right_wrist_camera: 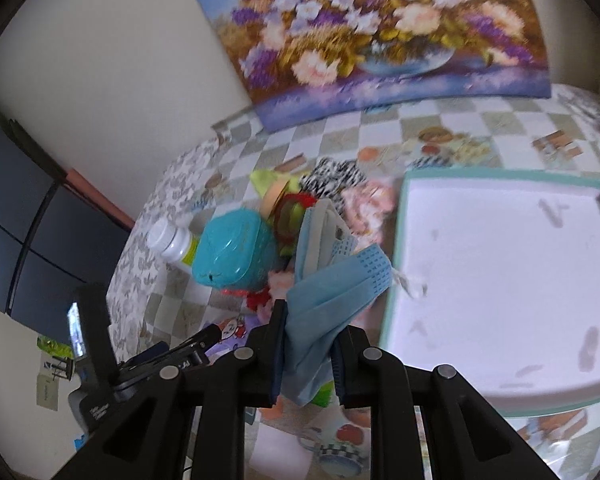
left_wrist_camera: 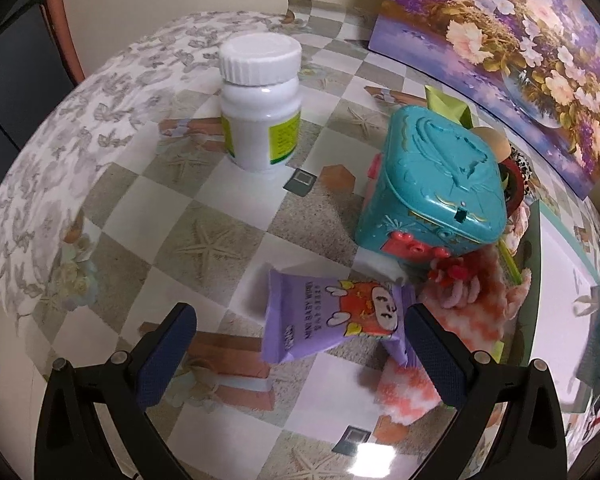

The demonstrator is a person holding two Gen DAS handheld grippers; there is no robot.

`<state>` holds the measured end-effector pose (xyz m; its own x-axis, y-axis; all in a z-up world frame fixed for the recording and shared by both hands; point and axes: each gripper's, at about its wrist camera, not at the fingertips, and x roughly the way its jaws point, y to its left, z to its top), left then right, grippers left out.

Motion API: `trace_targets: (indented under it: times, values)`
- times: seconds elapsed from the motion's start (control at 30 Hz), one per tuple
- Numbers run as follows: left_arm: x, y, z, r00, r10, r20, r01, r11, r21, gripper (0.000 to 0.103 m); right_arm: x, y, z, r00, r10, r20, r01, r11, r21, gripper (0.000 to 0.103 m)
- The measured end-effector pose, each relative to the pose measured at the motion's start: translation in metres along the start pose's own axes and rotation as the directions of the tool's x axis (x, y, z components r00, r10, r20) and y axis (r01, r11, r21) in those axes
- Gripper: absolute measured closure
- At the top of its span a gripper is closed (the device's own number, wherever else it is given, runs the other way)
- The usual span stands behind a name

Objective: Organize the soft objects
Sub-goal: 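Grasp the blue face mask with the right tool while the left tool grasps the purple wipes pack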

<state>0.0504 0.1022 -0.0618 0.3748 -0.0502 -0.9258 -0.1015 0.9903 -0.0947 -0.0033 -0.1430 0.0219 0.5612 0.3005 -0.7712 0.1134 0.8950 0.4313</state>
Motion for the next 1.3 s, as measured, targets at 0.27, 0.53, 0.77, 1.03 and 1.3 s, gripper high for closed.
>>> trace_targets:
  times: [0.27,0.53,0.77,1.03,1.3]
  values:
    - [0.028,-0.008,0.007,0.998,-0.011,-0.065,0.013,1.000,0.028,0.000,-0.012,-0.013,0.003,0.999,-0.023,0.022,0.023,1.000,0.009,0.082]
    - [0.046,-0.011,0.005,0.995,0.029,-0.100,-0.023,0.998,0.059,0.000,-0.011,-0.009,0.002,0.999,-0.027,0.020,0.027,1.000,-0.005,0.082]
    - [0.041,-0.017,0.008,0.998,0.030,-0.061,-0.025,0.997,0.078,0.032,-0.011,-0.014,0.002,1.000,-0.025,0.015,0.025,1.000,0.010,0.082]
    - [0.036,-0.025,0.013,0.999,-0.026,-0.034,0.029,0.994,0.104,0.070,-0.009,-0.016,0.002,1.000,-0.024,0.010,0.024,1.000,0.013,0.082]
    - [0.031,-0.002,0.002,0.998,-0.047,-0.030,0.049,0.997,0.056,0.071,-0.011,-0.025,0.004,1.000,-0.020,0.007,0.020,0.999,0.040,0.082]
